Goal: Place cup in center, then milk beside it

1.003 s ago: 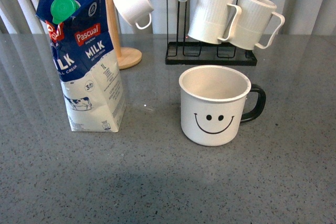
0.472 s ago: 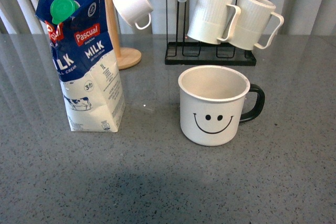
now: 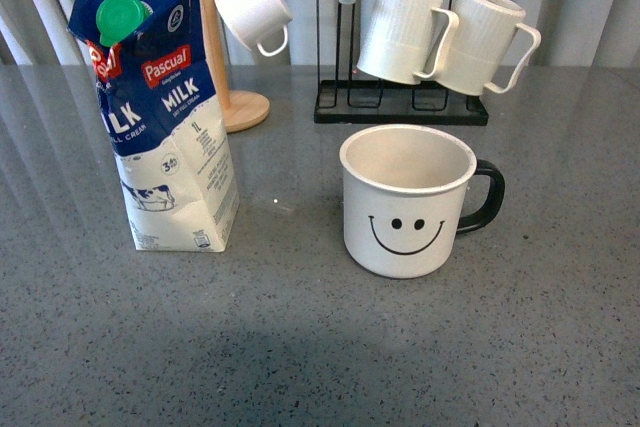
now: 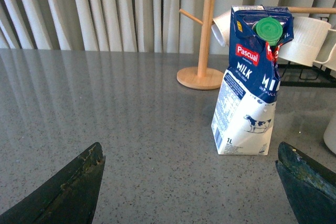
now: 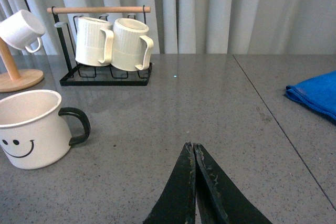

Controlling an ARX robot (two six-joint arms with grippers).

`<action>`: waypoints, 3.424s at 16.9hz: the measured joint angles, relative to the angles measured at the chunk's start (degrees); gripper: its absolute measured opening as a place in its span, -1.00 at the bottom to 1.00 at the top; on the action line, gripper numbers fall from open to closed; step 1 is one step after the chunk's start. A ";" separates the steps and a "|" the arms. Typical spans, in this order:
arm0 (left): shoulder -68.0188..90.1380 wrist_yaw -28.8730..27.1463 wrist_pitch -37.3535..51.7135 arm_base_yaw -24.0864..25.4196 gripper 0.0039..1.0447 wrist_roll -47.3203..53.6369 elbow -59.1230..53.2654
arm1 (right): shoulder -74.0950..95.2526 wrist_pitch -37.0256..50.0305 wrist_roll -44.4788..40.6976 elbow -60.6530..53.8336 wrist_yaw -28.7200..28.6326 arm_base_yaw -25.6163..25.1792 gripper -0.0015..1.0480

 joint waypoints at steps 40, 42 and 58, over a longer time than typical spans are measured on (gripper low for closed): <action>11.04 -1.75 -9.14 -3.34 0.88 -2.67 10.32 | -3.34 0.52 -0.09 -3.08 0.02 0.00 0.87; 21.81 2.84 3.45 -1.60 0.88 -2.97 14.01 | -3.32 0.55 -0.09 -3.08 0.02 0.00 0.87; 81.59 3.96 25.81 -13.97 0.76 -7.63 38.97 | -3.34 0.55 -0.09 -3.08 0.00 0.00 0.87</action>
